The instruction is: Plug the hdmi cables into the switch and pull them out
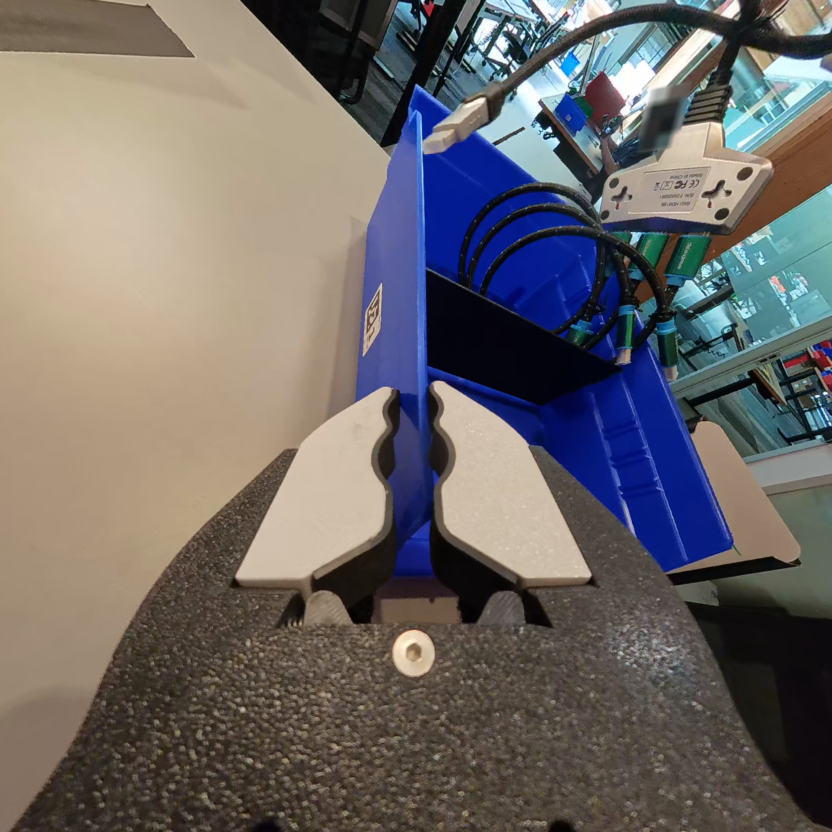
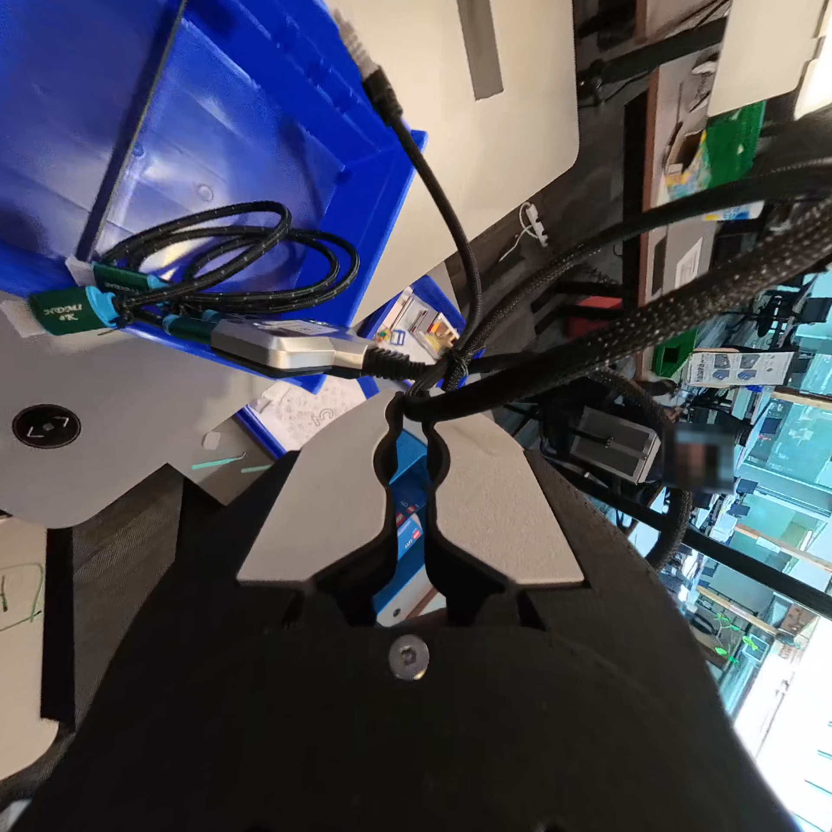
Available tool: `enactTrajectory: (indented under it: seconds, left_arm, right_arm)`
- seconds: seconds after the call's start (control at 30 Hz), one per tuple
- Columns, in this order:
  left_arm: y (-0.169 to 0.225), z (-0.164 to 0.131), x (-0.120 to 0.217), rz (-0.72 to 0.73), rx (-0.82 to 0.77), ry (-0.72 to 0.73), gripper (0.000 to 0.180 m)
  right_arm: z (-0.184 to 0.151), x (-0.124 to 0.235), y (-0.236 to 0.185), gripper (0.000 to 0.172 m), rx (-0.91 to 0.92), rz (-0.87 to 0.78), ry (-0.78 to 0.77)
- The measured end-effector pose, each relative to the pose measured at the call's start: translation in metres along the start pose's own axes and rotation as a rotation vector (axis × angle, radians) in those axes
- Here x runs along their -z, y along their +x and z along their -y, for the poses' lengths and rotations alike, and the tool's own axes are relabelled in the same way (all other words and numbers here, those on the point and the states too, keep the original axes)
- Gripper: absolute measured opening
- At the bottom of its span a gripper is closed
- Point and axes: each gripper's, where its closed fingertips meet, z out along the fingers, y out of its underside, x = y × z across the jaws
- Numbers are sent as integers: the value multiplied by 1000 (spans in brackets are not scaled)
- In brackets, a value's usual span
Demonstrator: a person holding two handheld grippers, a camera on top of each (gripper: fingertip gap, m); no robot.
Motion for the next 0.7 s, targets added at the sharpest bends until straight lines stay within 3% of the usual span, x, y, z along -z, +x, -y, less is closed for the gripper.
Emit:
enactTrajectory:
  seconds: [0.33,0.7]
  left_arm:
    - [0,0,1,6,5,7,11]
    - [0,-6,12,16,29,20,11]
  right_arm:
    - [3,-20,-9,9,123,99,-123]
    - [73,-30,-8,10,172,81,136]
